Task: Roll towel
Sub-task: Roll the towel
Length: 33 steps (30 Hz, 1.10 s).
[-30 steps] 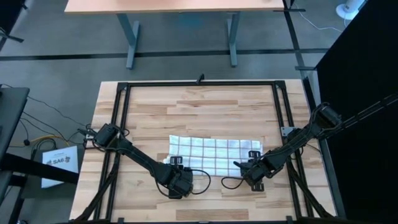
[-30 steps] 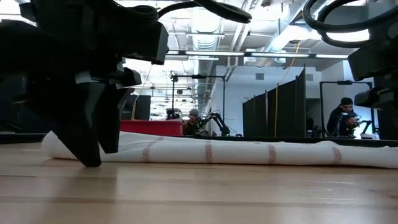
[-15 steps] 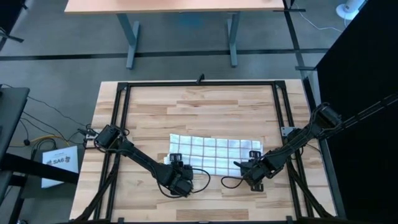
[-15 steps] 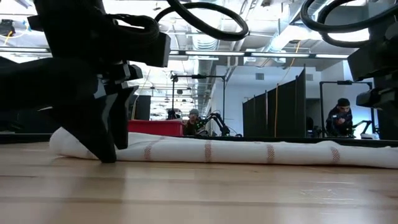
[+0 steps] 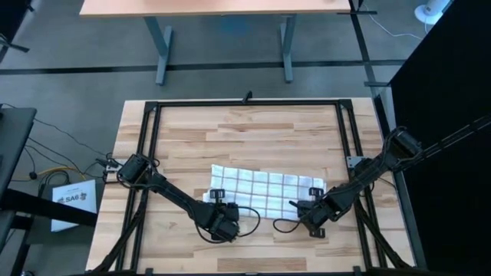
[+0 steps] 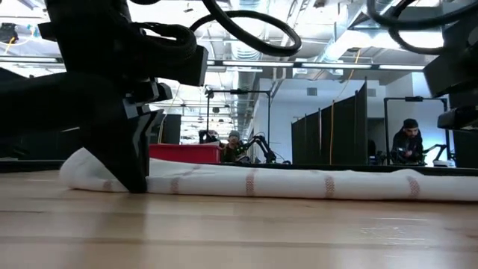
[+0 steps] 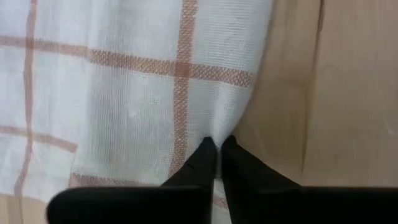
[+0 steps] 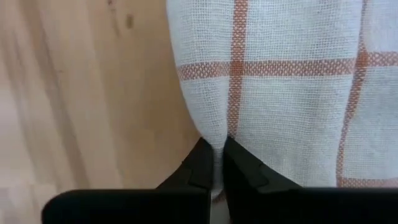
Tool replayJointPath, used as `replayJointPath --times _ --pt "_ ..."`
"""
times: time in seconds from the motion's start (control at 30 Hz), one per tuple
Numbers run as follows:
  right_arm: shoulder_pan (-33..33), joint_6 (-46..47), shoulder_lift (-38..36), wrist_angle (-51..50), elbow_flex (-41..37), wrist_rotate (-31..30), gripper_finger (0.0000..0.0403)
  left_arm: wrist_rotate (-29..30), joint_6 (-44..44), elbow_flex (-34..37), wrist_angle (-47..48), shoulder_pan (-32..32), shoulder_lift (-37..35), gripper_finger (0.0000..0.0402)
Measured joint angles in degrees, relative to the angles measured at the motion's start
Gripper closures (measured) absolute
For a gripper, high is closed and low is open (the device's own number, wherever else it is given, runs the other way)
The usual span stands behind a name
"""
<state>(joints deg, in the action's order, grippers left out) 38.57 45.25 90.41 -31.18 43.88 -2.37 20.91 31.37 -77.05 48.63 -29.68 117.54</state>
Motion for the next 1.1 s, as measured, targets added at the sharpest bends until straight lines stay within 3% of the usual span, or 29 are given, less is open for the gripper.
replayJointPath --times 0.4,0.6,0.8,1.1 --pt "1.9 5.4 -8.1 -0.3 1.3 3.1 0.0391 -16.3 -0.9 -1.7 2.0 3.6 -7.7 0.0400" --pt "0.8 5.9 -11.8 -5.2 1.5 3.1 0.0391 -20.8 -7.2 -1.7 2.2 8.4 -10.5 0.0400" --pt "-2.6 5.4 -12.1 -8.0 -0.3 3.0 0.0391 -21.1 -14.4 -1.7 2.6 14.6 -11.1 0.0400" --pt "-8.5 3.8 -16.7 -9.8 -0.7 4.1 0.0391 -30.6 -25.5 -1.8 6.1 22.9 -12.5 0.0400"
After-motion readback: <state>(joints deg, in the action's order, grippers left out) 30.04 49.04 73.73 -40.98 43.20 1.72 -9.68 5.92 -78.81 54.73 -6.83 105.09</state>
